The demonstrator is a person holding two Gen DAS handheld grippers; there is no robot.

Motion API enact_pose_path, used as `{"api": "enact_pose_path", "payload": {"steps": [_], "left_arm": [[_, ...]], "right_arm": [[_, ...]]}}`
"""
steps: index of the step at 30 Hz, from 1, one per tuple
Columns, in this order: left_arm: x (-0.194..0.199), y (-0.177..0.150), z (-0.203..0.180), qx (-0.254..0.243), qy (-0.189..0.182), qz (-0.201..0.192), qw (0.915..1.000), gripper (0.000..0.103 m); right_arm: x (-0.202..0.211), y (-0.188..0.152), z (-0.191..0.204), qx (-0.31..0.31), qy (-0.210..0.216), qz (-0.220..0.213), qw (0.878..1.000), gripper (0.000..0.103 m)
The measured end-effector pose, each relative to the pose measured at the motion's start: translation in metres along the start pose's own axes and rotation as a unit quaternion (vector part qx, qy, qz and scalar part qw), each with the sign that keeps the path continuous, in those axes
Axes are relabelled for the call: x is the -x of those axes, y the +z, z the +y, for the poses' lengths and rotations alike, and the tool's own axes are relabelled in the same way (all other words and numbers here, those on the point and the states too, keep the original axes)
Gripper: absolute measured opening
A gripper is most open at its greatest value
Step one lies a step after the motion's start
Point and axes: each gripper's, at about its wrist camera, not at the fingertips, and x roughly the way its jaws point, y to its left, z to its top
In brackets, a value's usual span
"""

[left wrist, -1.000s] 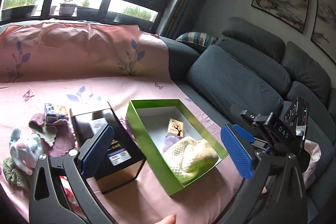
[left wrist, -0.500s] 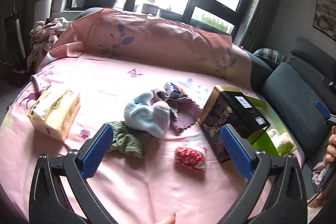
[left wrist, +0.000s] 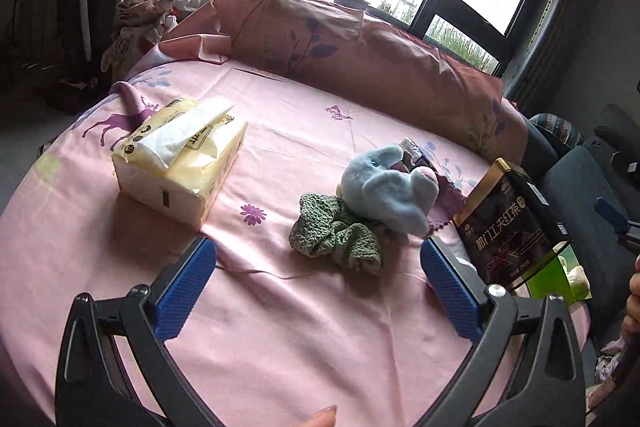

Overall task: Organize soft objects
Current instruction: 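Move the right tool back to the light-blue plush elephant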

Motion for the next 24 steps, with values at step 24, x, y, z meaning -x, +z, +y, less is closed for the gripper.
{"api": "enact_pose_path", "payload": {"steps": [24], "left_arm": [[-0.004,0.005,0.036,0.053,0.038,0.050,0.9966,0.102]], "right_arm": [[-0.168,-0.031,0.069,0.025,-0.125,0.136,0.982,0.064]]}}
